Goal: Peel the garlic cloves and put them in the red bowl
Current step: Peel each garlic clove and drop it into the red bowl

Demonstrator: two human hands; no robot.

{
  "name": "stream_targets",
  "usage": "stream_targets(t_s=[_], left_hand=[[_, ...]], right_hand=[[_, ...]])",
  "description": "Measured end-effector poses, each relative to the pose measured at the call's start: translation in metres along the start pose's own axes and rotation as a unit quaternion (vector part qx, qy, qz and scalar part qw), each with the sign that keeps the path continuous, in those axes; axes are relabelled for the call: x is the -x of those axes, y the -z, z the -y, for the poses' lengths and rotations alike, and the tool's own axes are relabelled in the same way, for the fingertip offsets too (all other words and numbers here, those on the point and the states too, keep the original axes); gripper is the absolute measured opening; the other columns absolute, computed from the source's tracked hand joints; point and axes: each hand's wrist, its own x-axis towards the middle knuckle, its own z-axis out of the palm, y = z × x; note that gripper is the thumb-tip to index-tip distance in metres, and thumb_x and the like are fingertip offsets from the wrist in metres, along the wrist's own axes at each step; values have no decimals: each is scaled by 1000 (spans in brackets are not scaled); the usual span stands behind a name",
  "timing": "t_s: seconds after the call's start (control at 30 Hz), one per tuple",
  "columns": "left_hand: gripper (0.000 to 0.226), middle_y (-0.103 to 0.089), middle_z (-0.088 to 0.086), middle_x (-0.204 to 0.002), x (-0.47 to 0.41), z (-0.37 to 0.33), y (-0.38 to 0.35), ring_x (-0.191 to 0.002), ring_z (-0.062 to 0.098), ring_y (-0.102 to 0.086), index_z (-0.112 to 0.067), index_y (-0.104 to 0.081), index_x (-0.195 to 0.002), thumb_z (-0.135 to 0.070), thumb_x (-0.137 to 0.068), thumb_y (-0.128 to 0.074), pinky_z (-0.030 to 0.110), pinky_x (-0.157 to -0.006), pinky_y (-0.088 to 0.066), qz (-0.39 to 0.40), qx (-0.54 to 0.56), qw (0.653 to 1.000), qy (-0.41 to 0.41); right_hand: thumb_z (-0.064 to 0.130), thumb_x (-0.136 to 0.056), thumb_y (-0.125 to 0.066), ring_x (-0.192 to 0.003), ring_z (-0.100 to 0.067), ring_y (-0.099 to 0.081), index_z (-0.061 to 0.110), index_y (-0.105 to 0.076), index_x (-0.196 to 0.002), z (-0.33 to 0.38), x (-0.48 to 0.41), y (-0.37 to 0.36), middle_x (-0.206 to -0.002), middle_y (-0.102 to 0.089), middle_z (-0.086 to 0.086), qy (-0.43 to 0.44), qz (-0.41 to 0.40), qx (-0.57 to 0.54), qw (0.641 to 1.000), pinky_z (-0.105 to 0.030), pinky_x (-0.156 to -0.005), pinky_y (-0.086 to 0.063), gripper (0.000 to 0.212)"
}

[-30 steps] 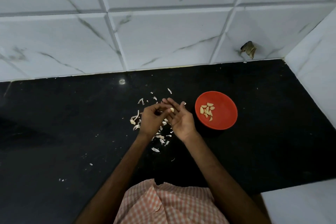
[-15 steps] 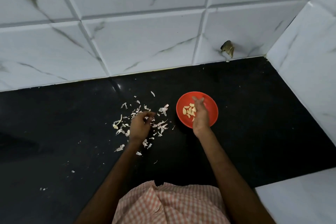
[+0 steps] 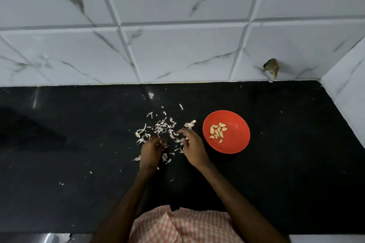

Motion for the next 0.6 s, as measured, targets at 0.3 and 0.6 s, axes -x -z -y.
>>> stream_targets(t_s=[0.3,0.6], left_hand=[[17,-71,-16,-81,-4,11,23,-81,-7,-65,-23,-70,-83,-8,-91,-72,13,-73,-48,-68,115,990,46],[44,-70,-14,-112,-20,45,35,-100,6,-67,-24,-70,-117,-5,-80,-82,38,-92,-57,66,93,993,-25]], right_hand=[[12,-103,-50,-126,-25,-46,13,-55,-140,6,-27,-32,-138,-50,-5,68,136,277,949,-36,-102,-45,37],[-4,-91,-63,-119,-16,-52,13,-60,-129,5,-15,-48,-127,-57,-1,11,72,246,966,-29,-101,-47,42]])
